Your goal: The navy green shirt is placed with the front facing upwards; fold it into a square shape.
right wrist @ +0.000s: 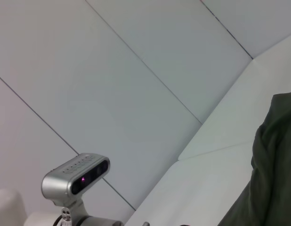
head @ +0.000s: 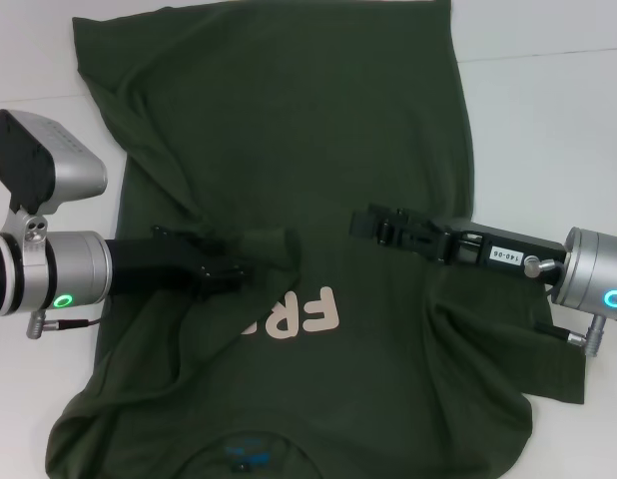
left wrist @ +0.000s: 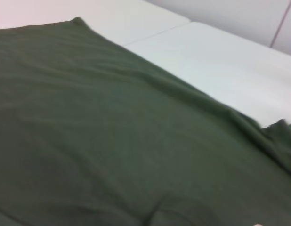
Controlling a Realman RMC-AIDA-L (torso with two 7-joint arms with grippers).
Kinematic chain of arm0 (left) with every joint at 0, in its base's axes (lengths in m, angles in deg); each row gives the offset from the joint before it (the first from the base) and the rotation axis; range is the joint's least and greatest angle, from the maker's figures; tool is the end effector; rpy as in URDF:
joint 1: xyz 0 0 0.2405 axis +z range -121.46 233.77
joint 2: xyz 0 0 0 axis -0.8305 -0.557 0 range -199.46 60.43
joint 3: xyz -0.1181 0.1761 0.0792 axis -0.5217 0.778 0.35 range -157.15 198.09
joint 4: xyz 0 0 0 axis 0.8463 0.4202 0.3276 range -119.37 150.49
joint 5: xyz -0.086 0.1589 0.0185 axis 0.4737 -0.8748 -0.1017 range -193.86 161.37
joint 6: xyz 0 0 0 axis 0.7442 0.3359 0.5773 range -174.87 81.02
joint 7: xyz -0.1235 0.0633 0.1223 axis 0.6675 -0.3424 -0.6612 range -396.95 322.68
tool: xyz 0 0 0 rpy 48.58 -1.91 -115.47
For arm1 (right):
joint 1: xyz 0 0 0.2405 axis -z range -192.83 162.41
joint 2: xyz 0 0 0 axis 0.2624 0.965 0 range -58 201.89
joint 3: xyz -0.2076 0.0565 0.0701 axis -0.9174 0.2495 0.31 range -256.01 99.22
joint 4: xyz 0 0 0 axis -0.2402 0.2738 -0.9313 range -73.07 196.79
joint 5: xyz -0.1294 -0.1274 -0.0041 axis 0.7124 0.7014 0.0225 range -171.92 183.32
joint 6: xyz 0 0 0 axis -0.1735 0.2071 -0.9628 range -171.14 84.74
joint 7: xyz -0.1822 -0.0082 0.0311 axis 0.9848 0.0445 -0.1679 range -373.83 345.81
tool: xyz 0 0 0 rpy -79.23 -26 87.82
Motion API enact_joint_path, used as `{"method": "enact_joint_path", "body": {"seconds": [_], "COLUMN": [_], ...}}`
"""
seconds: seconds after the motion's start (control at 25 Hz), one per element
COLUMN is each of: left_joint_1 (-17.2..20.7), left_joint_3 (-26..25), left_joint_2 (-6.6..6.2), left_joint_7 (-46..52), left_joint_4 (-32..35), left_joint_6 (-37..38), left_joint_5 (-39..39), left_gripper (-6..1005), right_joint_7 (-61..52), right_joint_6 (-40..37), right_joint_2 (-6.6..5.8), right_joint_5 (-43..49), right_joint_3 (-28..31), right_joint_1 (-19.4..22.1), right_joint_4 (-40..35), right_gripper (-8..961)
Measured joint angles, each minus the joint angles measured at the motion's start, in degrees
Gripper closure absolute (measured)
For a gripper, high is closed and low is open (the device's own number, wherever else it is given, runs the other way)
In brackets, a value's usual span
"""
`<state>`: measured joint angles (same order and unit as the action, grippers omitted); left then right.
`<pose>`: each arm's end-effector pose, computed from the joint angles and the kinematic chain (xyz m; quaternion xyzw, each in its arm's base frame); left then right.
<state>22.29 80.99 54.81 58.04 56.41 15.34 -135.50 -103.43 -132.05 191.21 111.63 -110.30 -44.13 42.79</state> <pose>-0.2033 0.3413 -0.0870 -0.9457 -0.2587 -0.0926 0.1738 0.2073 0.2947 -0.0365 -0.8094 0.4320 0.3887 0.0843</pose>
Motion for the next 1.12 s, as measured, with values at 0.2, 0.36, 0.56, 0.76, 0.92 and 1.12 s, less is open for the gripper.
{"method": "enact_joint_path", "body": {"seconds": [0.2, 0.36, 0.56, 0.76, 0.92, 1.12], "left_joint_1": [0.0, -0.1, -0.3, -0.3, -0.3, -0.2], "left_joint_3": [0.4, 0.5, 0.7, 0.8, 0.9, 0.9], "left_joint_2": [0.03, 0.01, -0.05, -0.05, -0.05, 0.02], "left_joint_7": [-0.1, -0.1, -0.2, -0.6, -0.7, -0.8], "left_joint_4": [-0.3, -0.3, -1.2, -1.7, -1.7, -1.8], "left_joint_6": [-2.4, -3.1, -4.1, -4.4, -4.3, -3.9], "left_joint_5": [-0.1, -0.4, -2.2, -2.5, -2.5, -2.6], "left_gripper": [430, 282, 145, 73, 69, 90], "right_joint_7": [-0.3, -0.3, -0.3, -0.3, -0.3, -0.3], "right_joint_6": [0.0, 0.0, -0.3, -0.3, -0.4, -0.4], "right_joint_2": [0.00, 0.00, -0.09, -0.15, -0.18, -0.18], "right_joint_5": [0.0, 0.0, -0.1, -0.1, -0.1, -0.1], "right_joint_3": [0.0, 0.0, 0.0, 0.0, 0.0, 0.0], "right_joint_1": [-0.1, 0.0, 0.1, 0.1, 0.1, 0.1], "right_joint_4": [0.0, 0.0, 0.0, 0.0, 0.0, 0.0], "right_gripper": [208, 208, 208, 208, 208, 208]}}
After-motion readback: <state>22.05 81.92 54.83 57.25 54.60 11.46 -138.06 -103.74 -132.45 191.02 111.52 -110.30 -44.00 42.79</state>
